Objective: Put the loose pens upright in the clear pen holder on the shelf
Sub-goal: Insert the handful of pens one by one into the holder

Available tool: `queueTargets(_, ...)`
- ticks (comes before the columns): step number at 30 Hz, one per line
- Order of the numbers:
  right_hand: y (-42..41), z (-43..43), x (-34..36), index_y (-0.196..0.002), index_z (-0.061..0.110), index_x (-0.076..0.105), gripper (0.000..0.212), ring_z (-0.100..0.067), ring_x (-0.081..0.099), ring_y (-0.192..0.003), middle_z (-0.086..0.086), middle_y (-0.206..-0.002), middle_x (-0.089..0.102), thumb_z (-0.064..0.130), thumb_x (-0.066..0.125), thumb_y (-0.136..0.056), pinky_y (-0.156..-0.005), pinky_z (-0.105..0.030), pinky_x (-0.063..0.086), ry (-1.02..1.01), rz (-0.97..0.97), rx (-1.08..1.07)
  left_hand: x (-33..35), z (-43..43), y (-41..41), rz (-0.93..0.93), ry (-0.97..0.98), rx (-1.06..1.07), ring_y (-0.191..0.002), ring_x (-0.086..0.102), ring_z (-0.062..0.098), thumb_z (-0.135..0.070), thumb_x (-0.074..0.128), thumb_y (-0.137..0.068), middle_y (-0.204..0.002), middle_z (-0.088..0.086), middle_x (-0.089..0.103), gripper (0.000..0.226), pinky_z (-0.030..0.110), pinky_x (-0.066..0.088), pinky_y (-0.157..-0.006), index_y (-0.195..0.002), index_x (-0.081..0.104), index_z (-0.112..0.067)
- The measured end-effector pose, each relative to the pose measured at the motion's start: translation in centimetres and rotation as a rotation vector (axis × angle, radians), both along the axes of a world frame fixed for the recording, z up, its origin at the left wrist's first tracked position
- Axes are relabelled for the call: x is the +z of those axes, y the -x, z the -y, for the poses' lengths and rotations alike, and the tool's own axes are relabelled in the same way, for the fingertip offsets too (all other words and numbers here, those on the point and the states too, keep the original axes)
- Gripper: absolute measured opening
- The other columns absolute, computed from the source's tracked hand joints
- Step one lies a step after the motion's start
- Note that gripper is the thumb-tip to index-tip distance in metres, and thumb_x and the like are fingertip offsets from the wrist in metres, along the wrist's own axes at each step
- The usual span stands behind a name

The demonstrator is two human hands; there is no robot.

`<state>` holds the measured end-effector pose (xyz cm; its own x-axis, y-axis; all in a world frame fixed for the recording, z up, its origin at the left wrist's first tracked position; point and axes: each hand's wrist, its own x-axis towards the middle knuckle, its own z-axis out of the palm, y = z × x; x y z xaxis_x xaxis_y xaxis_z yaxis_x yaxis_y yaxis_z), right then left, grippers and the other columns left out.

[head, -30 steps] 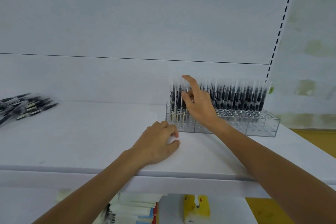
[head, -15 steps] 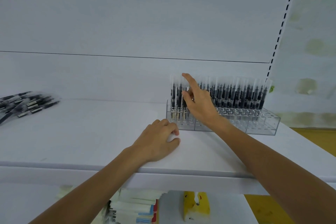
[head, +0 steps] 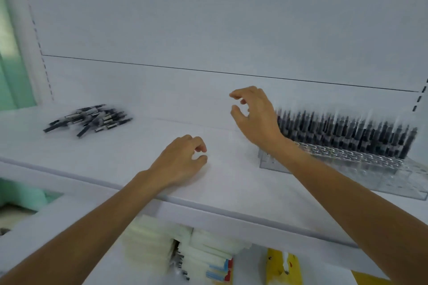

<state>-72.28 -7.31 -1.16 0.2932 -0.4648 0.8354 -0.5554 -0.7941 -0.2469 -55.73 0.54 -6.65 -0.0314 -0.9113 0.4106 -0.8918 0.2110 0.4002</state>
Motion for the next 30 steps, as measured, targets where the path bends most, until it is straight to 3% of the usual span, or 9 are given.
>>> queueTargets(9, -18.5, -2.8, -0.3, -0.119, 0.012, 0.057, 0.029, -0.015, 0.053, -0.102, -0.001, -0.11, 0.062, 0.012, 0.054, -0.09, -0.087, -0.027, 0.043, -0.174, -0.187, 0.347, 1.1, -6.2, -17.8, -0.091, 0.044, 0.321, -0.085, 0.055, 0.011, -0.019, 0.059, -0.087, -0.098, -0.005, 0.06, 0.005, 0.022, 0.038, -0.076, -0.091, 0.06, -0.021)
queueTargets(17, -30.4, -2.1, -1.4, -0.104, 0.005, 0.061, 0.019, -0.024, 0.058, -0.096, -0.009, -0.103, 0.063, 0.01, 0.053, -0.087, -0.086, -0.037, 0.048, -0.365, -0.339, 0.284, 1.3, -7.3, -32.3, -0.051, -0.033, 0.392, -0.086, 0.056, 0.015, -0.017, 0.057, -0.089, -0.1, 0.003, 0.061, 0.011, 0.025, 0.041, -0.078, -0.097, 0.062, -0.014)
queueTargets(24, -37.7, -1.6, -1.8, -0.106, 0.006, 0.062, 0.02, -0.023, 0.059, -0.095, -0.008, -0.103, 0.064, 0.01, 0.053, -0.089, -0.087, -0.038, 0.049, -0.421, -0.352, 0.2, 0.8, -5.8, -41.2, -0.064, -0.045, 0.328, -0.088, 0.056, 0.014, -0.017, 0.055, -0.09, -0.1, 0.0, 0.06, 0.012, 0.023, 0.041, -0.078, -0.1, 0.061, -0.015)
queueTargets(27, -38.9, -1.1, -2.1, -0.107, 0.006, 0.062, 0.02, -0.02, 0.058, -0.095, -0.007, -0.103, 0.064, 0.01, 0.053, -0.089, -0.085, -0.032, 0.049, -0.434, -0.355, 0.174, 0.4, -4.2, -43.1, -0.027, -0.074, 0.285, -0.091, 0.057, 0.015, -0.019, 0.053, -0.091, -0.1, -0.002, 0.058, 0.011, 0.024, 0.041, -0.079, -0.1, 0.06, -0.017)
queueTargets(30, -39.6, -0.3, -1.9, -0.107, 0.007, 0.061, 0.02, -0.014, 0.056, -0.09, -0.002, -0.099, 0.062, 0.007, 0.052, -0.089, -0.073, -0.01, 0.042, -0.425, -0.303, 0.159, 0.2, -2.1, -43.5, -0.055, -0.085, 0.25, -0.09, 0.054, 0.015, -0.022, 0.052, -0.092, -0.097, -0.003, 0.055, 0.014, 0.026, 0.041, -0.081, -0.101, 0.06, -0.015)
